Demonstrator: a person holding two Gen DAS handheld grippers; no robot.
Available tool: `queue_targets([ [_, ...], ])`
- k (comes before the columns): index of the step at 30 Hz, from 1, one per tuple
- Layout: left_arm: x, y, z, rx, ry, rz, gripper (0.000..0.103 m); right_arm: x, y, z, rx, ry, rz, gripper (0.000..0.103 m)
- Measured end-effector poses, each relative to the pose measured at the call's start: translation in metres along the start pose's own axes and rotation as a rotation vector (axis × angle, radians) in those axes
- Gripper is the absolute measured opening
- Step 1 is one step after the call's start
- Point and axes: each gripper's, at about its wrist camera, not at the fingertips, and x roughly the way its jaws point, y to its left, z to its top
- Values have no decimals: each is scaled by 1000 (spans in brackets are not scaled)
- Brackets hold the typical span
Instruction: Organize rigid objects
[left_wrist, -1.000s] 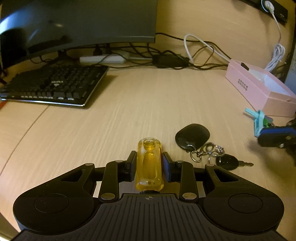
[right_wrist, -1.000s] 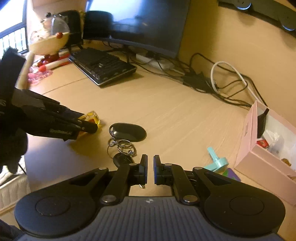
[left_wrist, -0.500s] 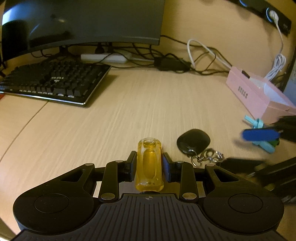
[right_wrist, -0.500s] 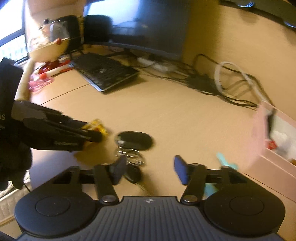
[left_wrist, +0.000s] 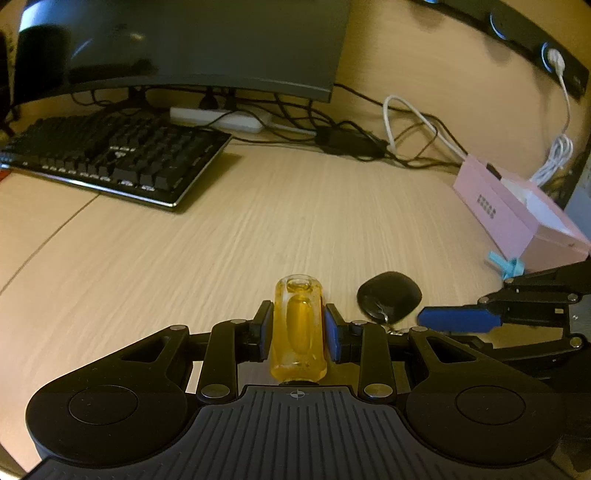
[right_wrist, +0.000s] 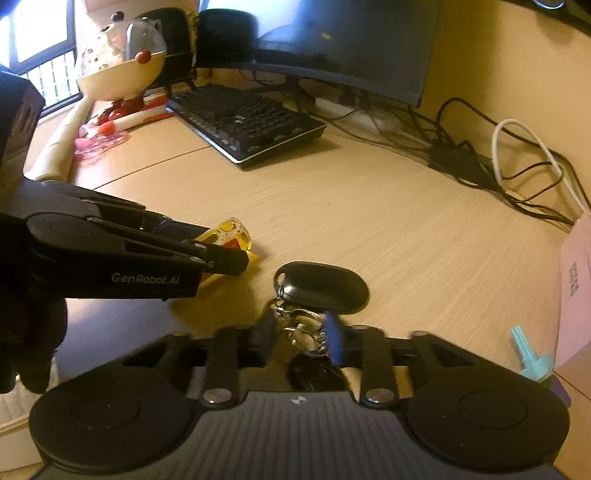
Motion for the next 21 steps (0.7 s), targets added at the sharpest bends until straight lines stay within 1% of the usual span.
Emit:
queue_targets([
  [1,-1,0,-1,-8,-1,2,33,0,1,-1,-5,2,-8,22],
  [3,-3,-1,-2,8,3,1,33,-1,1,-1,6,6,-28,22],
  [5,-4,-1,-3,18,2,-2,33,-9,0,1,16,-11,-27,22],
  [8,-3,-2,0,19,17,1,33,-29,-2,10,40,-63,-40,22],
  [13,-4,-4,1,23,37,-4,32,-73,-9,25,73,-157,-94,21],
  [14,-4,-5,2,28,45,-13,32,-82,-9,27,75,-169,-110,3],
  [17,-6,-10,2,54,86,-75,32,-108,-12,29,86,-191,-158,1],
  [19,-7,-17,0,86,109,-101,32,-127,-17,25,104,-202,-200,1],
  [21,-8,-24,-1,111,134,-122,32,-140,-24,17,134,-192,-225,1],
])
